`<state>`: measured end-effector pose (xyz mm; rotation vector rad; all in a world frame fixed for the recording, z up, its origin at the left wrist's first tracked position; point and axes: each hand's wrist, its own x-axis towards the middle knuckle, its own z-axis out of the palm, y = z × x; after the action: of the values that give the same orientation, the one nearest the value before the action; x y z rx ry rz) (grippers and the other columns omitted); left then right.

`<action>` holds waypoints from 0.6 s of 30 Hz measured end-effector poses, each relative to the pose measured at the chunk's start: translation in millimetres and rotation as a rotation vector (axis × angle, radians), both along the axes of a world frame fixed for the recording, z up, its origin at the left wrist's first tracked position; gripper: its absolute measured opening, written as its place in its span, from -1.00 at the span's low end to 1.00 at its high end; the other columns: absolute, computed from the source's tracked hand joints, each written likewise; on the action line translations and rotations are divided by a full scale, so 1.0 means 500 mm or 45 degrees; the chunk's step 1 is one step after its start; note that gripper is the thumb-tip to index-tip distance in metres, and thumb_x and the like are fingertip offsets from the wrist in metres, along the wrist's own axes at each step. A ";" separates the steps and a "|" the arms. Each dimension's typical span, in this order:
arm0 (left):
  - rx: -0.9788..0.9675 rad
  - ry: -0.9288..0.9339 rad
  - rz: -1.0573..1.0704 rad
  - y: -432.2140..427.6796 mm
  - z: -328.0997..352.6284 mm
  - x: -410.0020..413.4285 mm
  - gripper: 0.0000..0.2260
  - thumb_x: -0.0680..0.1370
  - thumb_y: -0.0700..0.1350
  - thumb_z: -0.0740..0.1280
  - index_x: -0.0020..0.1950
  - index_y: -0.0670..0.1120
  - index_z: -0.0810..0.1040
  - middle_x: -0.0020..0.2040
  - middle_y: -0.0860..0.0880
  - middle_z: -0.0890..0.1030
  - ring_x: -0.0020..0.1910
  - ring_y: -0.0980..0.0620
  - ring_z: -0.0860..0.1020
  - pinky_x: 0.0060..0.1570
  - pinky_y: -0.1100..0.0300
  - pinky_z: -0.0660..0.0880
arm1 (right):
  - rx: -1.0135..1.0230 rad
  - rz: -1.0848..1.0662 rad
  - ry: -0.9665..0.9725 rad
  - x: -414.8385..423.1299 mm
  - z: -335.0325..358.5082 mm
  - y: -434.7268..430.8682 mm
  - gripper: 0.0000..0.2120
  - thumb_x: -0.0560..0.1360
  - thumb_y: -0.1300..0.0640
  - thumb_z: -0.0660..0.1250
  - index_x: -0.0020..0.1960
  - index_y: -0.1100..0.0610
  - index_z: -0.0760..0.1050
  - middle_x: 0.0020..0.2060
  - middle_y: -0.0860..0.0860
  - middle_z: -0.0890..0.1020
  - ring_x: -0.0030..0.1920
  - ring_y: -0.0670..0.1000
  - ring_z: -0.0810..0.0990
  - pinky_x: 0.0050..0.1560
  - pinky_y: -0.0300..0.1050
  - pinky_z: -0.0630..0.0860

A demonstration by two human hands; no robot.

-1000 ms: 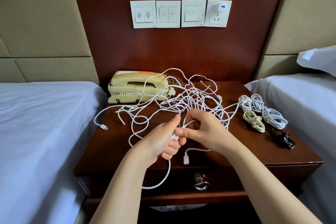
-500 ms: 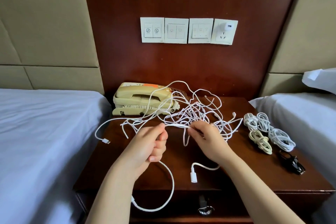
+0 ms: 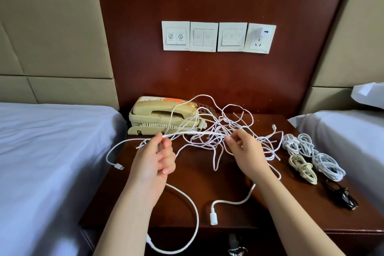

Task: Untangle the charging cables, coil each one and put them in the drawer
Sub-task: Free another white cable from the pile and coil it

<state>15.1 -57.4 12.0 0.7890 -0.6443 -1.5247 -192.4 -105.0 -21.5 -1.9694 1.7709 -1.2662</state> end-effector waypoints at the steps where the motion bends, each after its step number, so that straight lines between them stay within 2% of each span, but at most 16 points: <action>1: 0.008 0.028 0.030 -0.001 -0.001 0.000 -0.62 0.66 -0.06 0.04 -0.35 -0.10 0.28 -0.61 0.09 0.18 -0.71 0.19 0.12 -0.73 0.38 0.10 | 0.005 0.012 -0.040 0.002 0.000 0.000 -0.80 0.57 0.04 0.25 -0.19 0.11 0.43 -0.38 0.03 0.52 -0.32 0.01 0.51 -0.26 -0.12 0.41; 3: 0.014 0.093 0.082 -0.001 -0.004 -0.001 -0.62 0.66 -0.05 0.03 -0.35 -0.10 0.28 -0.62 0.09 0.18 -0.71 0.19 0.13 -0.73 0.38 0.11 | 0.008 0.101 -0.221 0.010 0.006 0.005 -0.82 0.59 0.10 0.23 -0.18 0.10 0.41 -0.34 0.08 0.55 -0.33 0.03 0.55 -0.26 -0.09 0.49; 6: 0.004 0.140 0.154 -0.007 -0.010 0.001 -0.62 0.67 -0.04 0.02 -0.34 -0.09 0.28 -0.64 0.10 0.18 -0.72 0.18 0.14 -0.74 0.36 0.12 | 0.085 0.347 -0.646 0.015 0.029 0.021 -0.80 0.60 0.22 0.20 -0.19 0.20 0.42 -0.39 0.08 0.47 -0.43 -0.07 0.45 -0.36 -0.26 0.44; 9: -0.003 0.157 0.204 -0.017 -0.019 0.011 -0.62 0.67 -0.02 -0.01 -0.33 -0.07 0.26 -0.66 0.10 0.20 -0.74 0.18 0.16 -0.74 0.36 0.12 | 0.257 0.527 -0.786 0.004 0.041 0.035 -0.81 0.60 0.22 0.21 -0.18 0.24 0.47 -0.38 0.06 0.51 -0.40 -0.08 0.47 -0.34 -0.33 0.43; 11: -0.003 0.177 0.251 -0.019 -0.021 0.015 -0.63 0.67 -0.01 -0.01 -0.32 -0.06 0.26 -0.66 0.11 0.21 -0.73 0.17 0.16 -0.73 0.36 0.11 | 0.334 0.586 -0.649 -0.009 0.040 0.040 -0.87 0.57 0.24 0.26 -0.14 0.21 0.51 -0.33 0.01 0.56 -0.30 -0.07 0.54 -0.21 -0.29 0.49; 14: -0.004 0.192 0.327 -0.017 -0.020 0.026 -0.64 0.67 -0.03 -0.02 -0.32 -0.06 0.25 -0.66 0.10 0.20 -0.73 0.16 0.15 -0.71 0.37 0.10 | 0.384 0.521 -0.100 -0.026 0.031 0.050 -0.98 0.50 0.22 0.36 -0.10 0.12 0.55 -0.25 -0.06 0.61 -0.22 -0.13 0.57 -0.09 -0.25 0.49; 16: -0.004 0.179 0.351 -0.017 -0.022 0.038 -0.64 0.67 -0.03 -0.02 -0.32 -0.06 0.24 -0.66 0.11 0.19 -0.73 0.16 0.15 -0.71 0.37 0.08 | 0.395 0.426 0.282 -0.030 0.016 0.060 -0.93 0.48 0.13 0.38 -0.04 0.06 0.56 -0.14 -0.07 0.61 -0.10 -0.09 0.56 -0.01 -0.17 0.48; 18: 0.003 0.163 0.371 -0.019 -0.027 0.048 -0.64 0.67 -0.03 -0.02 -0.31 -0.06 0.24 -0.66 0.12 0.19 -0.73 0.16 0.15 -0.70 0.37 0.08 | 0.320 0.271 0.571 -0.025 0.002 0.074 -0.81 0.50 0.04 0.35 0.11 0.03 0.52 0.02 -0.06 0.55 0.08 -0.04 0.48 0.11 -0.14 0.41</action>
<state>39.2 -67.1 -1.5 0.7452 -0.4131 -1.2967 -204.9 -67.8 -20.5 -2.3346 1.7288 -0.5322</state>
